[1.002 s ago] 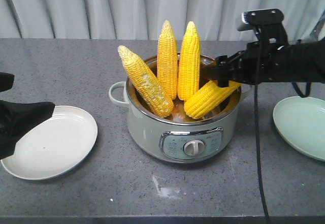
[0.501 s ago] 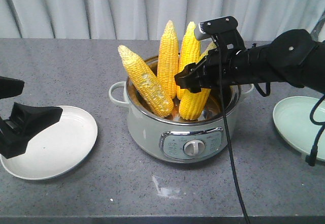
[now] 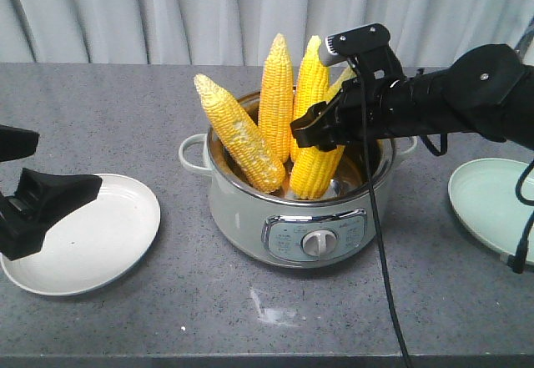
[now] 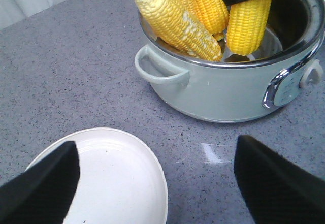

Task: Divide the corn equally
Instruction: 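Grasp the corn cob nearest the right gripper and lift it out, then lower the held corn cob onto the pale green plate and release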

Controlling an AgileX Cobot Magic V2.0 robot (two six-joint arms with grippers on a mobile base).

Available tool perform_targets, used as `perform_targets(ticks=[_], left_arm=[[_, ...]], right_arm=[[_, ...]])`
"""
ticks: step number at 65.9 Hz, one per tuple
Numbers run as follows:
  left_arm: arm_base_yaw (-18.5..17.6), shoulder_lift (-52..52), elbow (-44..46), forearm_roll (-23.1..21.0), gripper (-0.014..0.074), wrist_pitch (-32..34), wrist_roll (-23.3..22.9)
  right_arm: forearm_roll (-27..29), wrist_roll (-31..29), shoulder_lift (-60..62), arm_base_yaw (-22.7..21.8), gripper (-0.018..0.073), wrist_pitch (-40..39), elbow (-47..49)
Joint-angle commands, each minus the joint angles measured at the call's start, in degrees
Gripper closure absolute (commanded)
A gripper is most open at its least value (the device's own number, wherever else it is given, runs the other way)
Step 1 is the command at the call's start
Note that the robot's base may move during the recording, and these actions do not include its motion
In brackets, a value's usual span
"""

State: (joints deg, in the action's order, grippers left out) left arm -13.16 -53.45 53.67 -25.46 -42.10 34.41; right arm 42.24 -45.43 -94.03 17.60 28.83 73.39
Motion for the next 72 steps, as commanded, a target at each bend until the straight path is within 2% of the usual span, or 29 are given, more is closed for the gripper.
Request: perform_targets(ticks=[1,10,20,29,41,50,54,62,72], left_arm=[[-0.3,0.2,1.8,-1.5,0.0007,2.9,0.0],[-0.3,0.2,1.8,-1.5,0.0007,2.9,0.0],[-0.3,0.2,1.8,-1.5,0.0007,2.9,0.0],[-0.3,0.2,1.8,-1.5,0.0007,2.9,0.0],[-0.3,0.2,1.8,-1.5,0.0007,2.9,0.0],[-0.3,0.2,1.8,-1.4,0.0007,2.9,0.0],[-0.3,0.2,1.8,-1.4,0.0007,2.9,0.0],[-0.3,0.2,1.8,-1.4,0.0007,3.0,0.0],[-0.3,0.2,1.8,-1.3,0.0007,3.0,0.0]], right_arm=[[1.2,-0.7,5.8,-0.3,0.0346,-2.1,1.9],[-0.8,-0.3,10.2,-0.3,0.0341,-2.1,1.9],[-6.5,4.5,15.4,-0.3,0.0336,-2.2,2.1],[-19.4,16.3,18.5,-0.3,0.0331,2.5,6.4],[-41.4,34.5,18.7,-0.3,0.0320,17.7,15.8],[-55.0,42.7,18.7,-0.3,0.0316,23.1,17.9],[-59.4,45.4,18.4,-0.6,0.0313,25.7,17.9],[-59.1,46.9,17.3,-5.5,0.0314,28.1,17.9],[-54.9,44.9,15.0,-13.6,0.0314,30.4,17.9]])
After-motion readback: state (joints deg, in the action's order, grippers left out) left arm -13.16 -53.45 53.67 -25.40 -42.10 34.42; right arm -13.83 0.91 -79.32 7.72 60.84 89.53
